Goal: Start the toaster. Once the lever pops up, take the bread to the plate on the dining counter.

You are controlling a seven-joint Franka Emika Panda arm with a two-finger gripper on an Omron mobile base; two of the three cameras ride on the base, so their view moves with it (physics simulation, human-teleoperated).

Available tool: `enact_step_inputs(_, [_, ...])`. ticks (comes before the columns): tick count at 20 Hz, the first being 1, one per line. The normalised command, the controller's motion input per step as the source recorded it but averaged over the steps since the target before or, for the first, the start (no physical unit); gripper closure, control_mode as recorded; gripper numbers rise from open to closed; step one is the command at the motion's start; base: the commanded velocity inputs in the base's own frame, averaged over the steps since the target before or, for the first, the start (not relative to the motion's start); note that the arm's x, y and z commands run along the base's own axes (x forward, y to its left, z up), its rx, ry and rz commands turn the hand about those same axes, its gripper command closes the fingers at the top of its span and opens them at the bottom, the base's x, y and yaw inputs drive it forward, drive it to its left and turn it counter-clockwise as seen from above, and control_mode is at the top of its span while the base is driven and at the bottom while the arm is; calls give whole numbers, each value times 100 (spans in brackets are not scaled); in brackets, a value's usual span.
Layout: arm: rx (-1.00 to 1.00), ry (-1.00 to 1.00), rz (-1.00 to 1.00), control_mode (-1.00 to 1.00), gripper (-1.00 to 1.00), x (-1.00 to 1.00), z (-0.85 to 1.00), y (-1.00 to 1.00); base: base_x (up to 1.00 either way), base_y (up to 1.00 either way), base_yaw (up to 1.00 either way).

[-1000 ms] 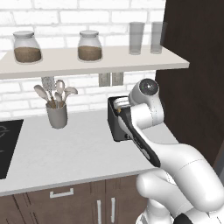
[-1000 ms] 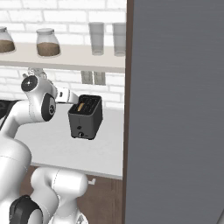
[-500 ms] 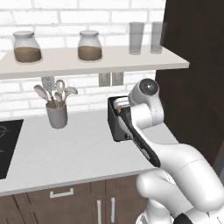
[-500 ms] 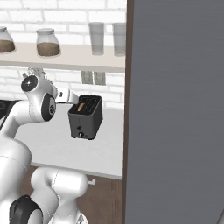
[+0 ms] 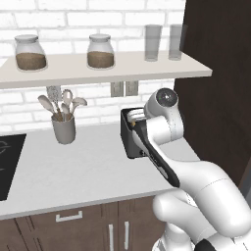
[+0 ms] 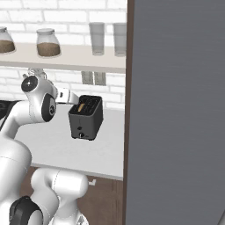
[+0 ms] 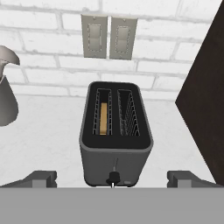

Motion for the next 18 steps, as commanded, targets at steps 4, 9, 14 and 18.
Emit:
enact_step_inputs(4, [0, 0, 0, -100, -100, 0, 0, 0, 0, 0, 0])
enact_step_inputs(9, [0, 0, 0, -100, -100, 0, 0, 0, 0, 0, 0])
enact_step_inputs(14, [0, 0, 0, -100, -100, 0, 0, 0, 0, 0, 0])
enact_step_inputs(18, [0, 0, 0, -100, -100, 0, 0, 0, 0, 0, 0])
